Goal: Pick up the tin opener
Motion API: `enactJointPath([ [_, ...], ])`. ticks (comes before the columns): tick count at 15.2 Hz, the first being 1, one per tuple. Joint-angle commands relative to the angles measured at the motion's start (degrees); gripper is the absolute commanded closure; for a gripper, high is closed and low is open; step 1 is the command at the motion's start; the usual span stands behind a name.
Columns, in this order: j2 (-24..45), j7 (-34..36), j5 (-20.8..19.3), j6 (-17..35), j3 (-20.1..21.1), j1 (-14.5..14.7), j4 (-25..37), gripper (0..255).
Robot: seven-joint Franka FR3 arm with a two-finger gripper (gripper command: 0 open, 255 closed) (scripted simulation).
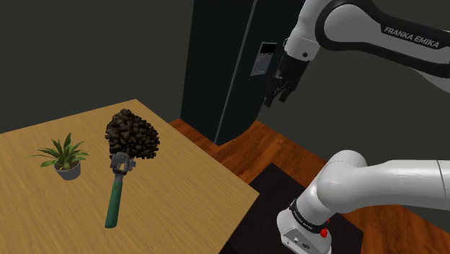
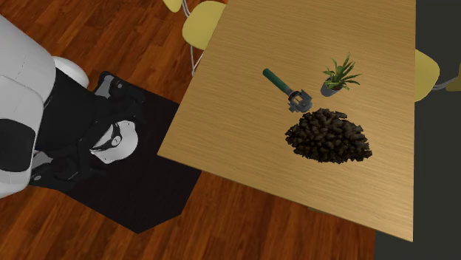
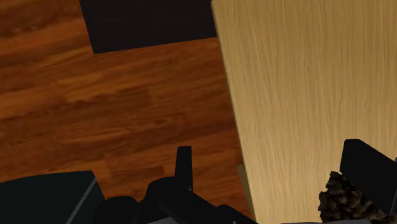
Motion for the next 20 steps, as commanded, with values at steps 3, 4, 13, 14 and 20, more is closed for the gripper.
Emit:
enactJointPath([
  [3, -0.3, 3.1, 1.8, 3.0, 2.3, 0.5, -2.6, 0],
  [4, -0.3, 4.6, 2.7, 4.5, 3.4, 0.8, -3.7, 0],
  [13, 4.8, 18.2, 10.1, 19.9, 14.8, 3.2, -10.3, 0],
  [14, 6.0, 19.7, 10.7, 21.8, 16.2, 3.3, -10.6, 0],
  [20, 15.1, 29.3, 12.8, 33.1, 24.8, 3.0, -10.1, 0],
])
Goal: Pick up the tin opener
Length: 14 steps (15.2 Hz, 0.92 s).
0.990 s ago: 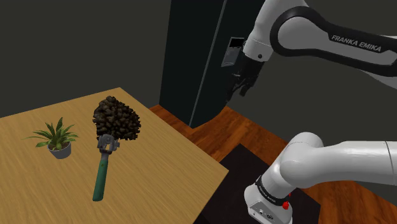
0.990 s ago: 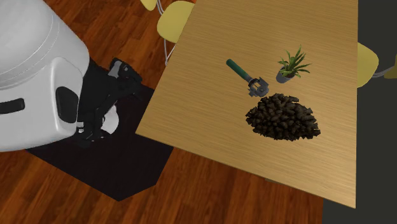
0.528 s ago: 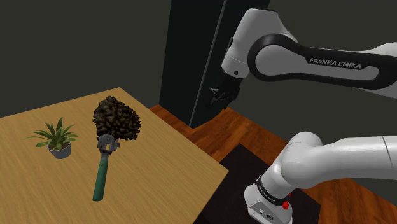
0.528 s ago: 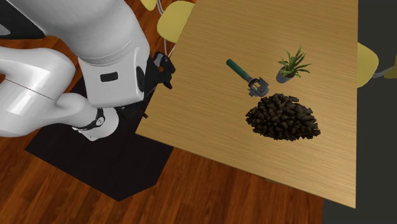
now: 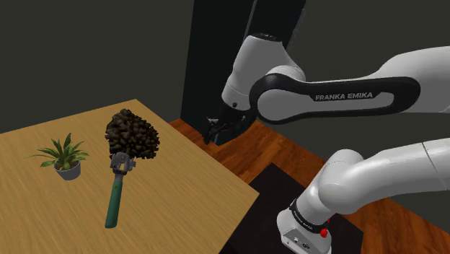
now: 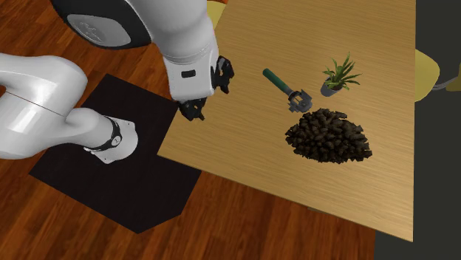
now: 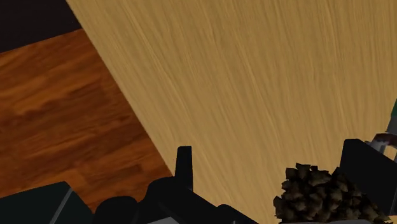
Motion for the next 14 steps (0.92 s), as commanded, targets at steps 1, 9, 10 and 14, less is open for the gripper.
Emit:
enactJointPath([
  [1, 3.4, 3.9, 0.3, 3.8, 3.3, -0.3, 0.7, 0],
  [9, 21.1, 22.0, -8.5, 17.1, 16.8, -6.5, 7.4, 0],
  [10, 23.8, 25.1, -11.2, 18.4, 18.5, -7.7, 8.6, 0],
  [14, 36.3, 41.0, -27.2, 21.2, 23.4, -10.6, 14.9, 0],
])
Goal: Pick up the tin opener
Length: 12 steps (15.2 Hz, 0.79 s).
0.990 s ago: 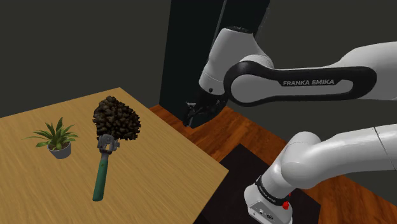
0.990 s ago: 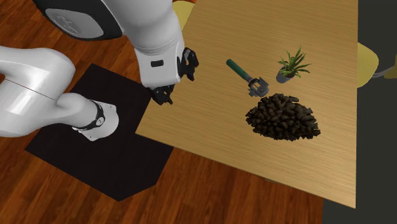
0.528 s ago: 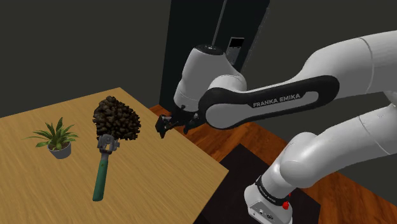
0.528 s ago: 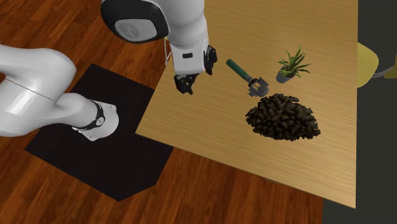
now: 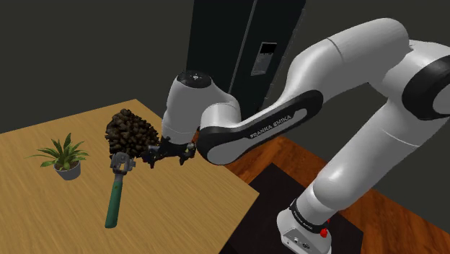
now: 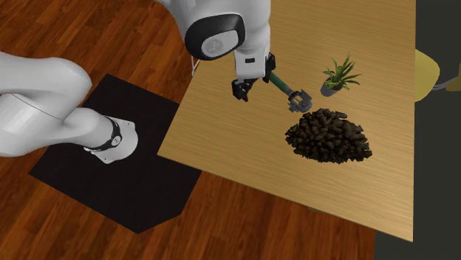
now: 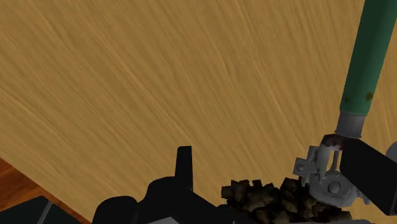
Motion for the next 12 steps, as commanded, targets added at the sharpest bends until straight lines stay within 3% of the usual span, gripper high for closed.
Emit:
enactJointPath([
  [1, 6.9, 9.0, -9.6, 0.4, 1.0, 0.1, 3.8, 0],
  [3, 13.1, 16.3, -17.6, -0.2, -0.8, 2.9, 8.0, 0],
  [6, 21.2, 24.2, -25.9, -1.6, -4.9, 8.7, 14.8, 0],
  [12, 35.0, 33.0, -34.8, -4.9, -11.9, 19.2, 30.0, 0],
])
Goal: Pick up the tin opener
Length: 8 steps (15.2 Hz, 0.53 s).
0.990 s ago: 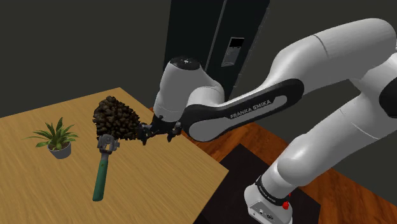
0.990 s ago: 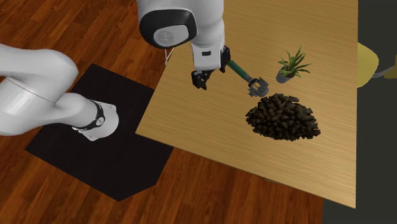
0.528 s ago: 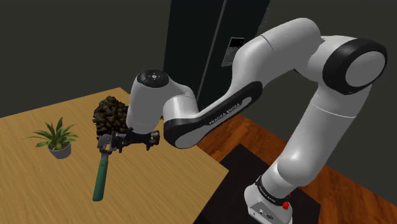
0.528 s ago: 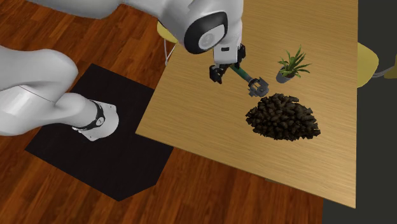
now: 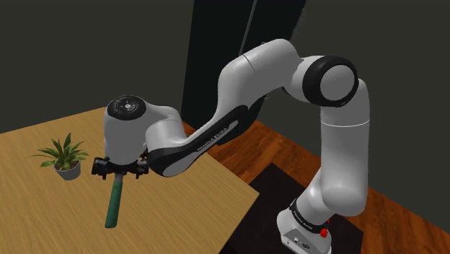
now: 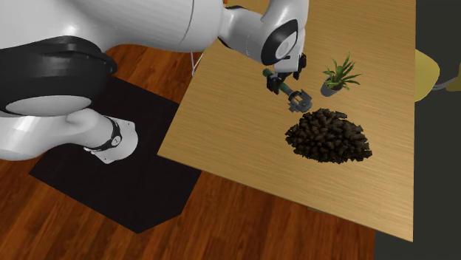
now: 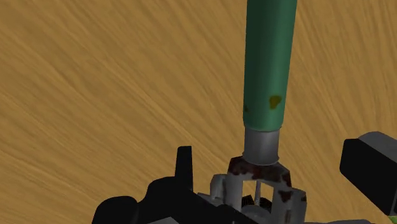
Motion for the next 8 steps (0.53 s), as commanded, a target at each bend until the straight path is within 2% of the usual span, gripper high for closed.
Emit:
enactJointPath([
  [1, 3.1, 1.8, -1.6, -0.8, -1.5, 2.4, 3.7, 0],
  [8, 6.9, 4.6, -5.2, 2.2, -4.1, 4.3, 4.0, 0],
])
